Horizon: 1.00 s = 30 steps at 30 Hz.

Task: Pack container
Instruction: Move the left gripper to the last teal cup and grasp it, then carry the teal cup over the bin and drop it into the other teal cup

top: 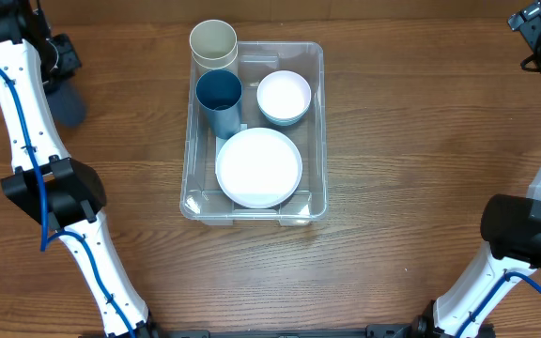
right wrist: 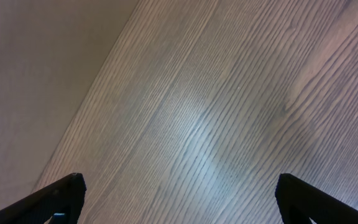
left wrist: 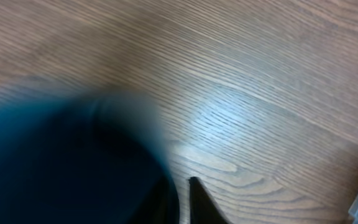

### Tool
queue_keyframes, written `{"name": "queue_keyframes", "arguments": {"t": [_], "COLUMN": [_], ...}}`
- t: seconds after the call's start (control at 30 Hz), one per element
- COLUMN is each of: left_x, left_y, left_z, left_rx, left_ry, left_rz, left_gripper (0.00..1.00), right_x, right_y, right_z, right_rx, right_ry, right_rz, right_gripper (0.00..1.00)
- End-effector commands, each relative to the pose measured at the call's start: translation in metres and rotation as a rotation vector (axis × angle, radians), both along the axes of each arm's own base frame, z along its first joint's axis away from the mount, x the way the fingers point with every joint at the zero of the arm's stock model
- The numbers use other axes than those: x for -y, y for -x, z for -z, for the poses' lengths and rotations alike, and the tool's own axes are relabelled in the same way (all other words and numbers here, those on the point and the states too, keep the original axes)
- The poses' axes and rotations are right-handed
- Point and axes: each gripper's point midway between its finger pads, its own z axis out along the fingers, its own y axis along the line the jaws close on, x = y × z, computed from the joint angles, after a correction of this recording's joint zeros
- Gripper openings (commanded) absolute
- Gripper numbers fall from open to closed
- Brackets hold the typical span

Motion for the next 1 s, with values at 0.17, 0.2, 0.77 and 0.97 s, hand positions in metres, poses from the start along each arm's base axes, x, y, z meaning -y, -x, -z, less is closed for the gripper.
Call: {"name": "queue_keyframes", "arguments": {"t": [0.17, 0.2, 0.77, 0.97], "left_x": [0.002, 0.007, 0.134, 0.252], "left_y": [0.005, 0.003, 0.062, 0.11], "left_z": [0.047, 0.046, -0.237, -0.302], "left_rx": [-0.079, -0.071, 0.461, 0.628], "left_ry": [0.118, 0.139, -0.002, -0.054], "left_rz": [-0.01, -0.001, 0.322, 0.68], "left_gripper": [0.04, 0.04, 0.04, 0.04], "right_x": [-0.001, -0.001, -0.001, -0.001], "right_y": [0.001, 0.001, 0.001, 0.001], "right_z": [-0.009, -0.009, -0.009, -0.009], "right_rx": [0.025, 0.026, 0.025, 0.026], "right_ry": [0.009, 0.009, 0.009, 0.009], "right_rz": [0.006, 0.006, 0.006, 0.006], "right_gripper": [1.0, 1.0, 1.0, 1.0]}}
